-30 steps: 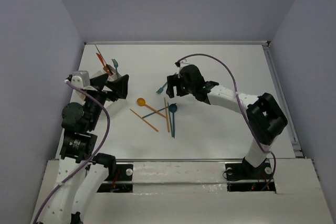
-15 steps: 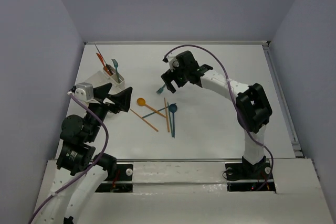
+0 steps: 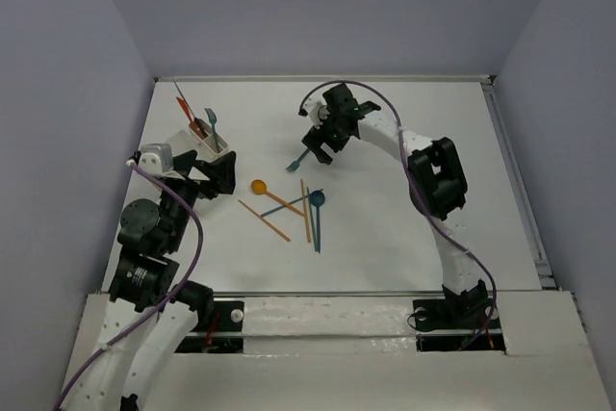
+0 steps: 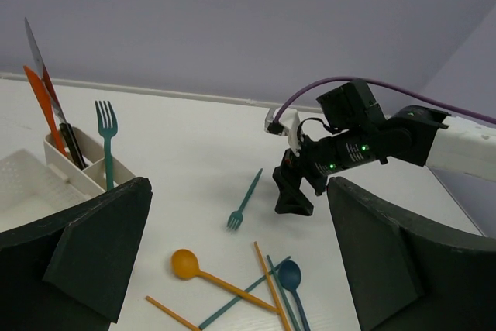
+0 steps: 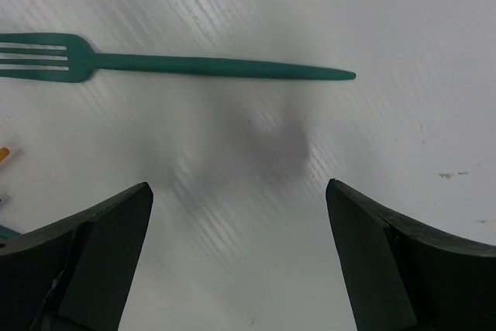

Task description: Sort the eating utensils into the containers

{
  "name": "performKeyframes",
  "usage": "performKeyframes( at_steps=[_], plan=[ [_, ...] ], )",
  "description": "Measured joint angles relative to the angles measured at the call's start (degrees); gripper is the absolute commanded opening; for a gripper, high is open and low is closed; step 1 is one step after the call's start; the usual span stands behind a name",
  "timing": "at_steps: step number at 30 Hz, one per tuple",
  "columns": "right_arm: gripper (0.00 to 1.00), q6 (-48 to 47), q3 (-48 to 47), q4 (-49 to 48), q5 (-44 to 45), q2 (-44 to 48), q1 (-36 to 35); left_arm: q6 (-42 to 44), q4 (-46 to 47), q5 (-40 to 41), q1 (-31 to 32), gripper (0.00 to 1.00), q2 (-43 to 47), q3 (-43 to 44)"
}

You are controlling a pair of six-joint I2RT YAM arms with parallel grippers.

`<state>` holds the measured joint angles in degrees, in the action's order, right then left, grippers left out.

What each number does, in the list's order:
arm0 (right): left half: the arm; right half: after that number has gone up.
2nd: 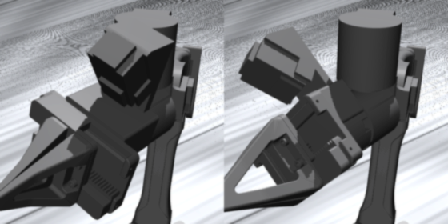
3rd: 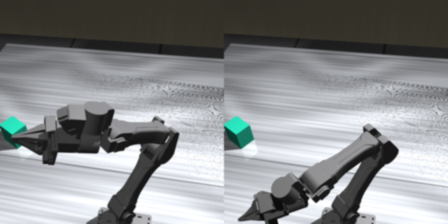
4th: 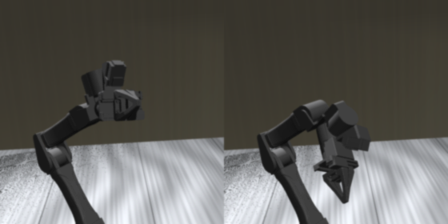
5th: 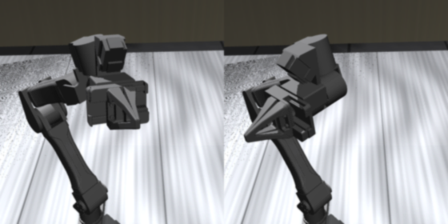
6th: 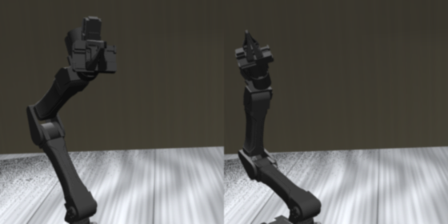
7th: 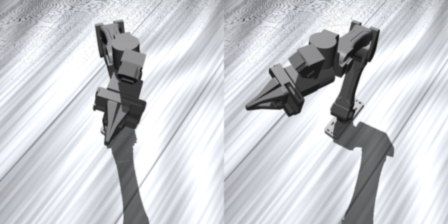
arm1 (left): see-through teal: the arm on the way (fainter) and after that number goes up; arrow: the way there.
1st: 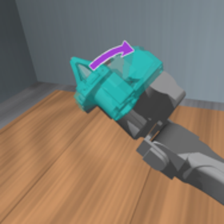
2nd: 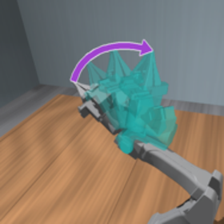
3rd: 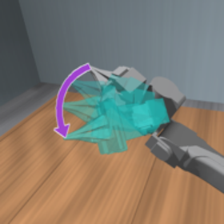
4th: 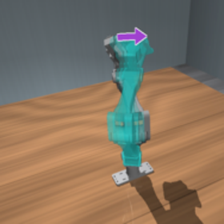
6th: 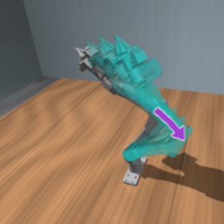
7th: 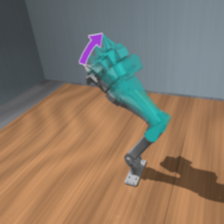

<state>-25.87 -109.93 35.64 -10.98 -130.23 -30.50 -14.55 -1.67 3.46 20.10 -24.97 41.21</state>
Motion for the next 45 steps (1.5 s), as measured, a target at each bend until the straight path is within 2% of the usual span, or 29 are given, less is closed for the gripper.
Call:
performKeyframes(
  at_steps=[9,14,21,23,26,28,31,33,36,41,45],
  plan=[
    [1.00,-7.08,-13.86,6.73,1.11,-8.87,-0.35,0.15,-0.09,-0.33,-1.27,0.99,-1.79,0.00],
    [1.00,-10.45,-17.62,8.15,1.95,-11.37,-1.31,0.20,-0.13,-0.39,-1.44,0.99,-1.84,0.00],
    [0.99,-12.24,-24.46,10.51,-2.23,-15.89,-3.52,0.39,-0.13,-0.44,-1.46,0.99,-1.88,0.00],
    [0.94,-12.33,-25.88,10.67,-4.20,-16.94,-3.78,0.44,-0.13,-0.44,-1.46,0.99,-1.90,0.00],
    [0.82,-12.26,-27.21,10.82,-5.99,-17.90,-4.04,0.55,-0.15,-0.44,-1.46,0.99,-1.92,0.00],
    [0.65,-12.09,-27.32,10.75,-6.45,-18.03,-4.04,0.55,-0.15,-0.44,-1.46,0.99,-1.92,0.00],
    [0.46,-11.34,-26.56,9.99,-7.58,-18.03,-4.04,0.55,-0.15,-0.46,-1.46,0.99,-1.92,0.00],
    [0.41,-10.82,-25.86,9.51,-8.17,-17.88,-3.98,0.55,-0.17,-0.50,-1.55,0.99,-1.92,0.00],
    [0.26,-9.75,-25.05,8.52,-9.16,-17.73,-3.63,0.55,-0.17,-0.68,-1.86,0.99,-1.92,0.00],
    [0.20,-7.78,-18.29,3.15,-10.69,-14.64,-2.05,0.52,-0.17,-0.85,-1.86,0.99,-1.92,0.00],
    [0.01,-6.47,-13.31,-0.68,-10.95,-12.17,-0.74,0.42,-0.13,-1.49,-1.86,0.98,-2.12,0.00]
  ],
)
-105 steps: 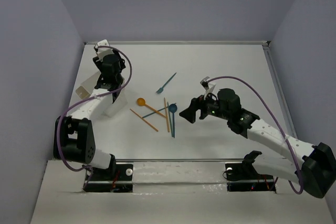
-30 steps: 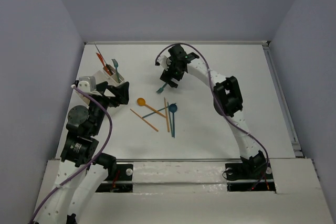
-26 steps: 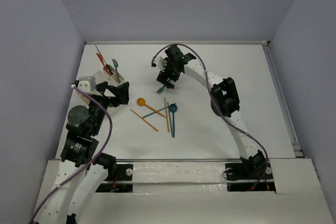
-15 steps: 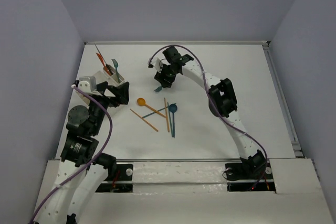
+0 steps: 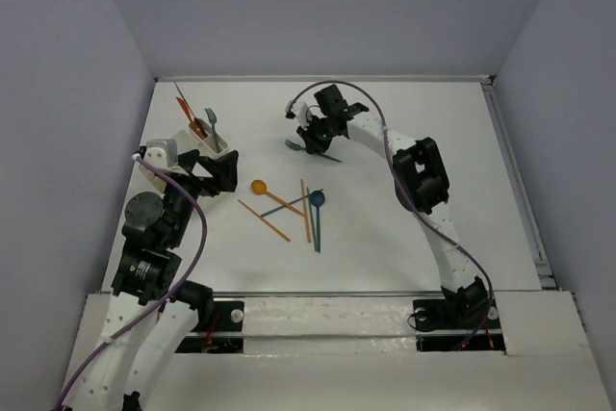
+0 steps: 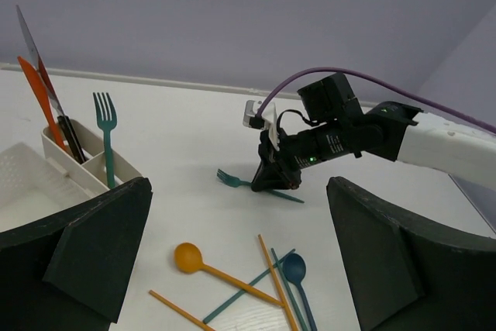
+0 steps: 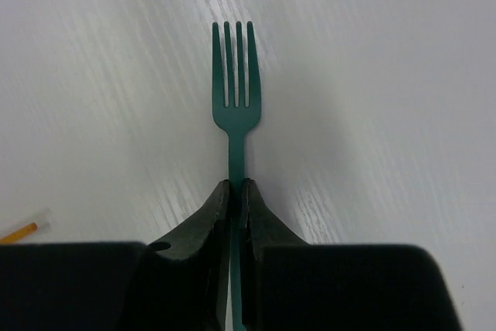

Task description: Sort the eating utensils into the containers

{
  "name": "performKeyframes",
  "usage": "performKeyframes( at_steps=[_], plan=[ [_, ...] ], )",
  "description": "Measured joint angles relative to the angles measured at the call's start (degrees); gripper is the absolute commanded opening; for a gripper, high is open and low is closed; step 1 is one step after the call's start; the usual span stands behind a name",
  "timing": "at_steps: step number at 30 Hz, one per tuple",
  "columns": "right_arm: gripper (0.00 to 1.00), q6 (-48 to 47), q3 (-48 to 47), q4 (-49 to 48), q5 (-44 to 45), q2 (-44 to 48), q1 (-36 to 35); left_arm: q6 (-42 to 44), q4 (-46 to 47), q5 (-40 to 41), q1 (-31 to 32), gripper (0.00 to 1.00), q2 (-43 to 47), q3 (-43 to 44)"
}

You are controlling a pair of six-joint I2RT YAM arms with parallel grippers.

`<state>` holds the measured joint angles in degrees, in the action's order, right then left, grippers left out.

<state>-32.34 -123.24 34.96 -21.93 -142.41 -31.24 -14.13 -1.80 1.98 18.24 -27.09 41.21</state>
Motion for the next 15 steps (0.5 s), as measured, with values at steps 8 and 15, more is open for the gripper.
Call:
performKeyframes(
  at_steps=[8,15],
  plan=[
    [0.00,2.69,11.39,-9.68,2.78,6.12,1.73,-2.62,0.66,-3.98,0.00,0.90,-4.28,0.00],
    [0.00,11.19,30.73,-22.05,4.90,25.49,3.28,-11.69,3.28,-9.84,0.00,0.81,-10.97,0.04]
  ],
)
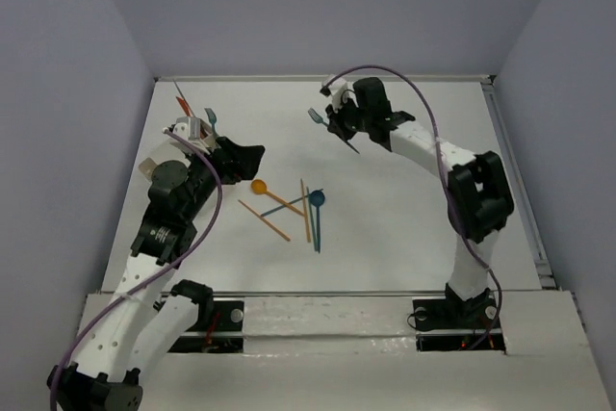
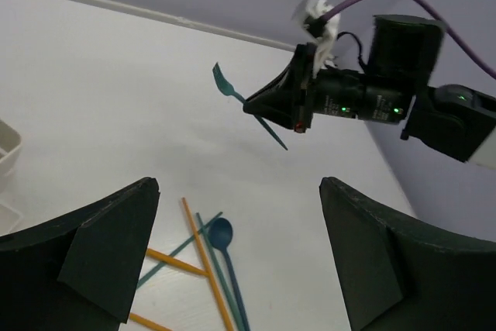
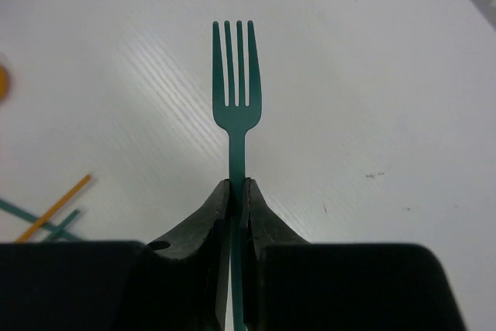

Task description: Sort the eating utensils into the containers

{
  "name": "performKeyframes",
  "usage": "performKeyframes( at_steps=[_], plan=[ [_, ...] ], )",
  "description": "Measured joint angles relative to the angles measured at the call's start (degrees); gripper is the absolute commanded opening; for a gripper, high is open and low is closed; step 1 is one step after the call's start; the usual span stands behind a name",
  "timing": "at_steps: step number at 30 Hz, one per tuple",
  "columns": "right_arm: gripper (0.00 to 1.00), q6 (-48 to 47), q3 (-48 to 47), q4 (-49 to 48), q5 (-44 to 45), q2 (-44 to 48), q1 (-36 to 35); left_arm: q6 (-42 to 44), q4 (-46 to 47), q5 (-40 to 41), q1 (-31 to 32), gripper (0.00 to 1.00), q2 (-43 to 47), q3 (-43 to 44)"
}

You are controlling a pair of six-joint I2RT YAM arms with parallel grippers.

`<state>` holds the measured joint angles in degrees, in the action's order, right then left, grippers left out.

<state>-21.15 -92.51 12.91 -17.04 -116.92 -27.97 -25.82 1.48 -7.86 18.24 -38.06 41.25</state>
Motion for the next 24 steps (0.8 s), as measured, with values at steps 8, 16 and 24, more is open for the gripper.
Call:
performKeyframes(
  at_steps=[8,16,24],
  plan=[
    [0.00,17.16,22.75,-20.02,-3.02,29.53,-1.66,-13.22,10.60,-7.48,1.20,0.69,-9.64,-0.66],
    [0.00,27.69,38.23,-27.04,-3.76,37.44,-5.55,-16.94,17.20,-7.08,11.04,0.74,-17.99,-0.66],
    [0.00,30.67,42.69,-28.28,-4.68,40.04,-6.38,-16.48,21.42,-3.58,14.25,0.69,-27.82,0.50]
  ],
)
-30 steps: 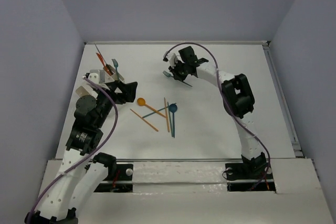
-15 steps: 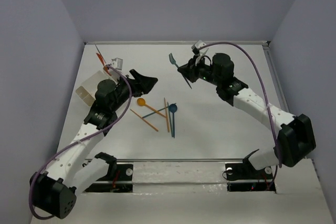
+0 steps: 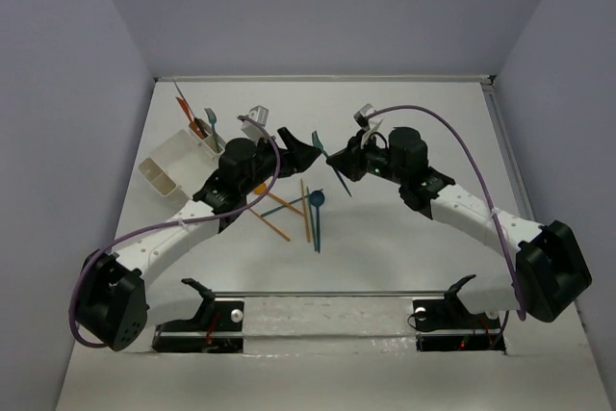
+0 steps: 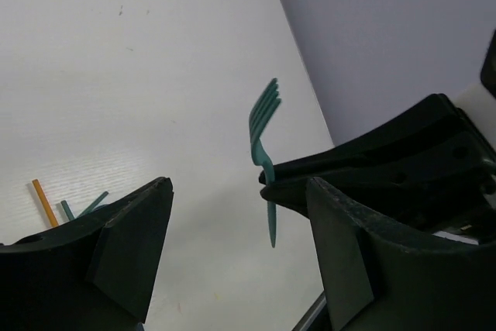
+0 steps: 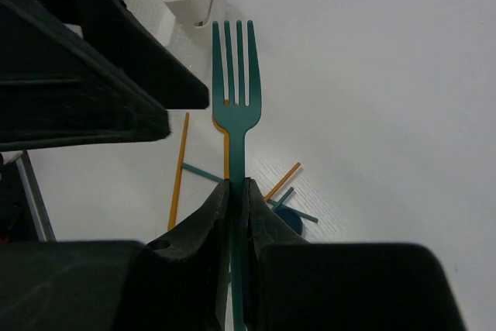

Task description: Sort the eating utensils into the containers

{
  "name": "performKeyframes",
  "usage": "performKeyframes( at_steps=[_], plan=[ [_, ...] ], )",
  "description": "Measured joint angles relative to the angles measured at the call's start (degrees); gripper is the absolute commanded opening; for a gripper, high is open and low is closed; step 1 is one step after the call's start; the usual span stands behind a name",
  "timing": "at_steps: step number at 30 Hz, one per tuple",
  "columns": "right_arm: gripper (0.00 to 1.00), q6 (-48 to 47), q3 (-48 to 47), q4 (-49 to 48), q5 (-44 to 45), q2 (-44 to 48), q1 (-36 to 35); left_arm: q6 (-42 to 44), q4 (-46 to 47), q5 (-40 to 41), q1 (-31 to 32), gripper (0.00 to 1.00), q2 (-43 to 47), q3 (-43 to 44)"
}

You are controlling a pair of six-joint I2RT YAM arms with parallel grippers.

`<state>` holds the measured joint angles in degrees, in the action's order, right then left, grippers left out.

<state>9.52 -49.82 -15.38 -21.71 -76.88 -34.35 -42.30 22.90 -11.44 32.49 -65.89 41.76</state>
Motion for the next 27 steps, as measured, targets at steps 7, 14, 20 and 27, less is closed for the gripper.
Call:
performKeyframes(
  at_steps=[7,14,20,27],
  plan=[
    [0.00,0.72,0.07,-1.86,-0.87,0.90,-0.63,2.29,-0.15,3.82,2.12,0.59,-5.42,4.55],
    [0.00,0.81,0.07,-1.84,-1.27,0.90,-2.21,3.23,2.01,4.66,3.13,0.24,-7.67,5.66],
    [0.00,0.81,0.07,-1.86,-1.22,0.59,-2.54,3.65,2.14,4.81,3.45,0.00,-8.63,6.36],
    [0.55,1.73,0.07,-2.21,-0.55,0.57,-2.56,5.95,-1.07,7.28,3.87,0.00,-8.63,8.44]
  ],
)
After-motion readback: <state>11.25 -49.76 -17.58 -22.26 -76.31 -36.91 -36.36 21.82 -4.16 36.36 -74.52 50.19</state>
